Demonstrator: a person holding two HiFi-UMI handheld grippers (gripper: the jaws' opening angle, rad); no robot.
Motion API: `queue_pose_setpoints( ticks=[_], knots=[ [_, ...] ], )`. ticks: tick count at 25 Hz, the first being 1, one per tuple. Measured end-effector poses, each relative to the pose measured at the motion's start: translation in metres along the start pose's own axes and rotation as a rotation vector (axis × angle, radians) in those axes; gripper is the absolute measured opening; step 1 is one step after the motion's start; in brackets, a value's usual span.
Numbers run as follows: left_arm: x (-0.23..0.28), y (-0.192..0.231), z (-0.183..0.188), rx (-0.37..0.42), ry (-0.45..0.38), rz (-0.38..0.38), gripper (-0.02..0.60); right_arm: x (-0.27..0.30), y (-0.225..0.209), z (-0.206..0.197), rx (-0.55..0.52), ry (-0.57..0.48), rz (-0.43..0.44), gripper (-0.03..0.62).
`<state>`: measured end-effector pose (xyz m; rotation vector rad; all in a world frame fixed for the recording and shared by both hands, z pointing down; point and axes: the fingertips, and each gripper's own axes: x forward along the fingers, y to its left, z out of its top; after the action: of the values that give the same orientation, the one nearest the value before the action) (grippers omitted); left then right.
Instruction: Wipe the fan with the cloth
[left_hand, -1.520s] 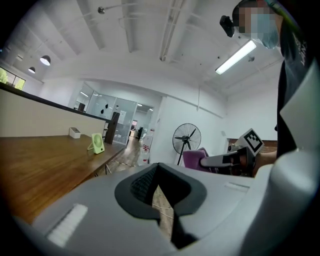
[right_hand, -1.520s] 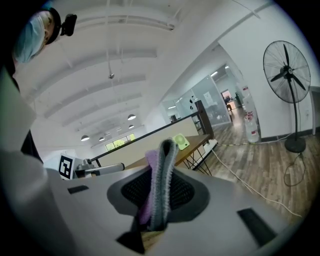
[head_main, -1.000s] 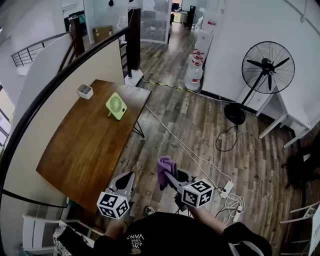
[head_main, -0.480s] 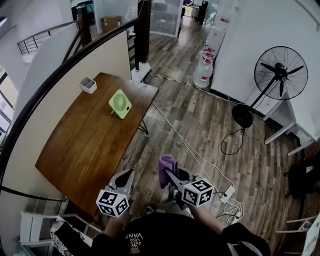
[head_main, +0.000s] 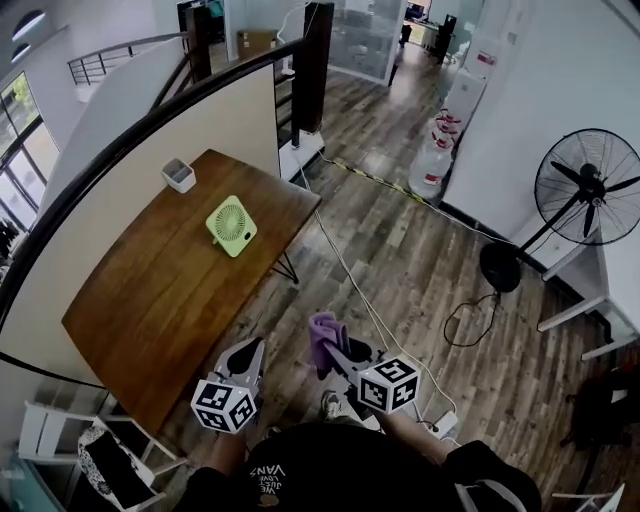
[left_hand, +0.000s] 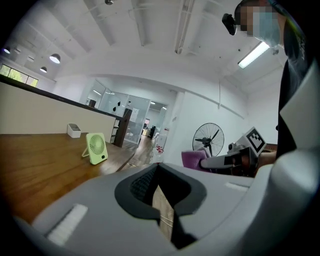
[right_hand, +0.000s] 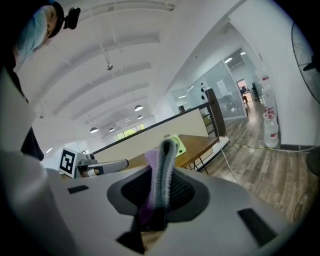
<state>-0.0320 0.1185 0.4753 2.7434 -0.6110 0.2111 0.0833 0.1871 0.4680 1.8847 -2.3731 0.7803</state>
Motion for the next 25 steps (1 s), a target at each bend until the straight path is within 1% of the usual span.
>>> queue_pose_setpoints(
  ticks=[5, 10, 13, 17, 21, 25],
  knots=[
    [0.037, -0.011, 0.001, -0.019, -0.021, 0.071, 0.011, 0.001, -0.044, 0.015, -0.024, 0.027, 0.061, 0.084],
    [0.048, -0.007, -0.001, -0.05, -0.036, 0.177, 0.011, 0.006, -0.07, 0.023, -0.046, 0.062, 0.128, 0.084],
    [0.048, -0.001, 0.003, -0.062, -0.031, 0.232, 0.011, 0.013, -0.078, 0.029, -0.037, 0.075, 0.161, 0.084],
    [0.047, 0.015, 0.011, -0.067, -0.038, 0.3, 0.011, 0.026, -0.077, 0.038, -0.046, 0.09, 0.212, 0.084],
    [0.059, 0.038, 0.019, -0.049, -0.05, 0.326, 0.012, 0.047, -0.077, 0.049, -0.072, 0.089, 0.237, 0.084],
    [0.075, 0.063, 0.022, -0.054, -0.045, 0.337, 0.012, 0.067, -0.081, 0.058, -0.08, 0.088, 0.235, 0.084]
  ],
)
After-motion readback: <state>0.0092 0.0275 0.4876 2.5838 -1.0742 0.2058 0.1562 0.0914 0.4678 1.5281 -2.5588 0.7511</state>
